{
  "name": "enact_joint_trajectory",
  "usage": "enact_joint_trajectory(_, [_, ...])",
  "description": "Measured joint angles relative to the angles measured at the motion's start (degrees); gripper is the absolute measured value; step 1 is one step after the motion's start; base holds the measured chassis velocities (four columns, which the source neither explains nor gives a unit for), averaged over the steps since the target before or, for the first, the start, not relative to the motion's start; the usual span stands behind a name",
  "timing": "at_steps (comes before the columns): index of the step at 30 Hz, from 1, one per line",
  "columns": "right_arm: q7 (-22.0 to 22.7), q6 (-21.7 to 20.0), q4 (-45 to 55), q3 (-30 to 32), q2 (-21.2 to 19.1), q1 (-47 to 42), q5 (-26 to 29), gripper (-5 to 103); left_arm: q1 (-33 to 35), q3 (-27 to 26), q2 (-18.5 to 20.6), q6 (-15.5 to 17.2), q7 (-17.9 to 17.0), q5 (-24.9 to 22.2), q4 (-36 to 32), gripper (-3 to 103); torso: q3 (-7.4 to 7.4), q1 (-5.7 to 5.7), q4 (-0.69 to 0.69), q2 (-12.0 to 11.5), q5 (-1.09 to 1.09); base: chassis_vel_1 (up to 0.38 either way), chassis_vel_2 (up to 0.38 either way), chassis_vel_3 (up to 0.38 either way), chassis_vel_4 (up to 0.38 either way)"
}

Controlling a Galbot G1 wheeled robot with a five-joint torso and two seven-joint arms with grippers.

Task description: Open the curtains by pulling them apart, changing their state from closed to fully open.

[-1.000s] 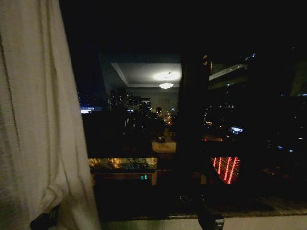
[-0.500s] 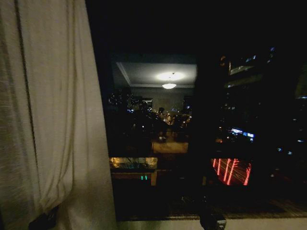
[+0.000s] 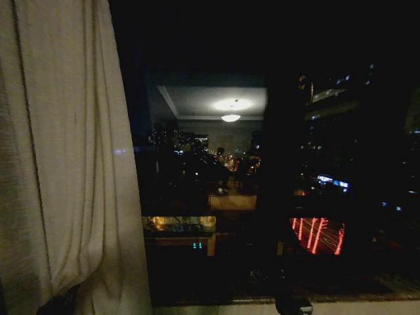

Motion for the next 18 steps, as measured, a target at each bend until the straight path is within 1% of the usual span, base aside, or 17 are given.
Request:
enact_joint_trajectory(6, [0.4, 1.7, -0.4, -0.2, 0.0, 0.0, 0.5, 100, 0.2, -0.4, -0.3, -0.1, 0.1, 0.1, -0.2, 0, 0.01, 0.01, 0.0, 0.0, 0.0, -0.183, 0.18, 0.179, -0.163])
enact_joint_trajectory(9, [0.7, 2.1, -0.3, -0.6, 0.0, 0.0, 2.0, 100, 0.1, -0.4, -0.6, -0.1, 0.1, 0.1, -0.3, 0, 0.02, 0.05, -0.01, 0.0, 0.0, -0.154, 0.14, 0.123, -0.147])
enact_joint_trajectory(13, [0.8, 3.5, -0.3, -0.9, 0.0, -0.1, 2.3, 100, 0.0, -0.1, -1.1, -0.1, 0.3, 0.4, -0.2, 0, 0.03, 0.07, 0.01, 0.0, 0.0, -0.054, 0.052, 0.07, -0.05])
enact_joint_trajectory(18, [0.8, 3.9, -0.5, -1.0, 0.0, -0.1, 2.2, 100, 0.0, 0.1, -1.2, -0.1, 0.5, 0.5, 0.0, 0, -0.01, -0.03, 0.01, 0.0, 0.0, 0.0, 0.0, 0.0, 0.0])
